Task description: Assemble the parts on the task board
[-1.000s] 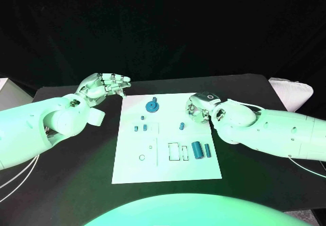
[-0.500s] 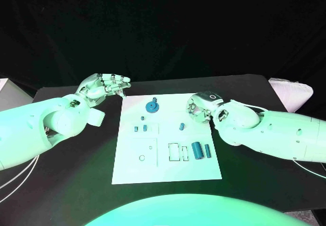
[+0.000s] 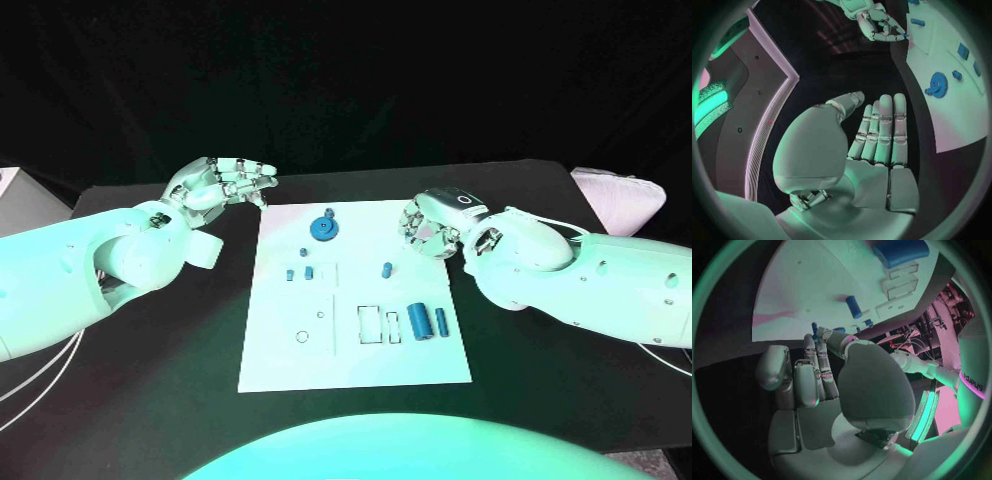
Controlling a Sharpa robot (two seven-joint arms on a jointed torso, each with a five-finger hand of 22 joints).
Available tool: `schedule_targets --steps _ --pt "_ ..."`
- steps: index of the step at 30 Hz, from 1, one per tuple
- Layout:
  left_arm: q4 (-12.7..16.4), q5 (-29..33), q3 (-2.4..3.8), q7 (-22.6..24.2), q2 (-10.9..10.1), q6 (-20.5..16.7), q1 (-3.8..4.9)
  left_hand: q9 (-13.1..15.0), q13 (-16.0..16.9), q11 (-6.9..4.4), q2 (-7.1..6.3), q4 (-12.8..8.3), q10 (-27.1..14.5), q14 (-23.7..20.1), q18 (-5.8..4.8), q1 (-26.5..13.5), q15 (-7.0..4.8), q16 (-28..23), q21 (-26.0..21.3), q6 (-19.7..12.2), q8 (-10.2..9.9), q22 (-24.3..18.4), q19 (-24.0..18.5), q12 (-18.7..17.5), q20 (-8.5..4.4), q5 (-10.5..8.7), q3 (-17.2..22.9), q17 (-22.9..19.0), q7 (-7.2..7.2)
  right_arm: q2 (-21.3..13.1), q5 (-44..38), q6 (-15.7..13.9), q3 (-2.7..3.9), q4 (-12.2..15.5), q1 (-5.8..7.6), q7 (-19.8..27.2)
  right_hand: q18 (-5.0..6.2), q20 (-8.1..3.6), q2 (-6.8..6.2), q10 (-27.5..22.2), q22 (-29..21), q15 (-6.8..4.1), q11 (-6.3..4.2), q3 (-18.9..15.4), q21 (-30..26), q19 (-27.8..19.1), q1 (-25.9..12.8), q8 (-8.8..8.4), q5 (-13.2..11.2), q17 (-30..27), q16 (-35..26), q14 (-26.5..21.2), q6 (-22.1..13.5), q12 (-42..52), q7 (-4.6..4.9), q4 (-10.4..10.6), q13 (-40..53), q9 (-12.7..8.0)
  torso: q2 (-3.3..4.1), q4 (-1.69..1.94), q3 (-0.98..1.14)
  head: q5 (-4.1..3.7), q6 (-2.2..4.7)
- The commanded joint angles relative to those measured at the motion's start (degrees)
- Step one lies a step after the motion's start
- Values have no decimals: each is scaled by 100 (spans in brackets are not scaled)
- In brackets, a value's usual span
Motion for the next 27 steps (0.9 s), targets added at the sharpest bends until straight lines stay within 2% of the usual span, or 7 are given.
schedule_targets --steps 1,7,13,15,21,24,27 --pt "-11 43 4 28 20 33 -1 -10 -8 9 -2 -28 -45 3 74 61 23 -27 -26 -56 -4 -2 26 -9 8 5 -2 -7 2 -57 237 -14 18 201 60 82 -92 0 167 223 155 -44 -183 37 -7 46 126 25 10 -10 10 122 32 18 -6 6 8 11 -10 1 -4 39 27" --pt "-34 71 4 36 54 7 -7 -11 -9 8 0 -34 -45 3 74 69 22 -29 -25 -57 -3 -1 26 -8 7 6 0 -8 1 -33 470 -141 33 552 132 195 -91 0 166 223 155 -44 -182 38 -9 46 124 25 13 -18 4 121 32 16 -5 7 8 12 -34 -1 -21 135 93" --pt "-36 90 4 42 93 -25 -13 -11 -11 8 4 -38 -42 5 75 75 22 -31 -23 -56 0 0 27 -6 7 6 0 -9 2 179 645 -331 33 706 83 408 -90 -1 164 220 152 -44 -180 48 -20 45 123 23 35 -32 -6 118 25 7 -2 3 9 15 -56 9 -39 295 119" --pt "-37 100 4 45 110 -40 -14 -11 -11 8 4 -38 -42 5 75 75 22 -31 -23 -56 0 0 27 -6 7 6 0 -9 2 275 660 -374 27 707 45 491 -91 -1 164 220 154 -44 -180 49 -16 46 122 23 38 -32 -7 118 24 6 -1 3 9 16 -63 2 -44 381 119" --pt "-26 115 3 45 156 -66 -16 -11 -11 8 8 -38 -40 7 75 76 22 -32 -22 -54 2 1 28 -4 7 6 0 -9 3 535 559 -481 1 602 -120 736 -89 -1 164 218 150 -44 -178 53 -27 44 123 21 47 -43 -15 116 20 2 1 1 10 17 -50 13 -51 621 113" --pt "-20 121 2 50 175 -80 -16 -11 -11 8 8 -38 -40 7 75 76 22 -32 -22 -54 2 1 28 -4 7 6 0 -9 3 667 509 -535 -12 519 -233 826 -90 -1 163 217 154 -43 -177 56 -20 47 123 20 54 -40 -13 117 17 -1 2 -1 10 18 -52 3 -39 780 86" --pt "-17 131 2 57 191 -90 -16 -11 -11 8 8 -38 -40 7 75 76 22 -32 -22 -54 2 1 28 -4 7 6 0 -9 3 809 475 -567 -20 433 -369 908 -89 -1 162 216 151 -43 -176 60 -27 45 125 19 61 -44 -17 116 14 -4 3 -4 11 20 -48 4 -39 944 21"
